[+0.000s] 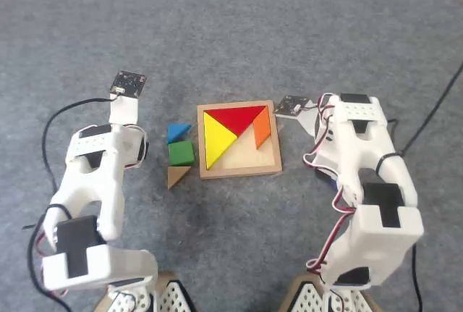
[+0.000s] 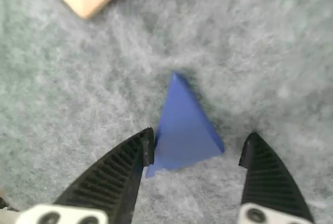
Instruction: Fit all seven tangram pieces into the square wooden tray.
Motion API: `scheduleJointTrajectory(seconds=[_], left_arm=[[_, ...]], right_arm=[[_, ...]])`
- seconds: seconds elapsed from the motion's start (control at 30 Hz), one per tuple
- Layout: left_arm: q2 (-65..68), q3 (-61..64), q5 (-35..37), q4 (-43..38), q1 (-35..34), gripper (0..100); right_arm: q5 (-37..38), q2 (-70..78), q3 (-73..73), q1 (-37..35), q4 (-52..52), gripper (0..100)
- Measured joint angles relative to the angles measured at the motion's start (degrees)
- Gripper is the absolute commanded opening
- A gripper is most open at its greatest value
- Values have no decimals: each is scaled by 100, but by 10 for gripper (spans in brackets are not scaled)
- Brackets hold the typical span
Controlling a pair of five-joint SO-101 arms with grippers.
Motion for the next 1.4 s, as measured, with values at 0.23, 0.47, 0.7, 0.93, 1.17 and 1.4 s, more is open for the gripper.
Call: scheduleJointTrajectory(seconds=[0.23, 0.47, 0.7, 0.93, 1.17, 1.4], left_arm=[[0, 0, 0, 0, 0, 97], [0, 0, 0, 0, 0, 97], [0, 0, 0, 0, 0, 97], [0, 0, 0, 0, 0, 97], [0, 0, 0, 0, 0, 97], [0, 0, 0, 0, 0, 97]], right_arm=[[-9, -26, 158, 9, -123, 256], [-9, -35, 176, 9, -149, 205], [-9, -53, 167, 70, -158, 178], [-316, -114, 158, 70, -158, 177], [-475, -589, 185, 44, 185, 177], [-958, -1292, 185, 62, 475, 177]])
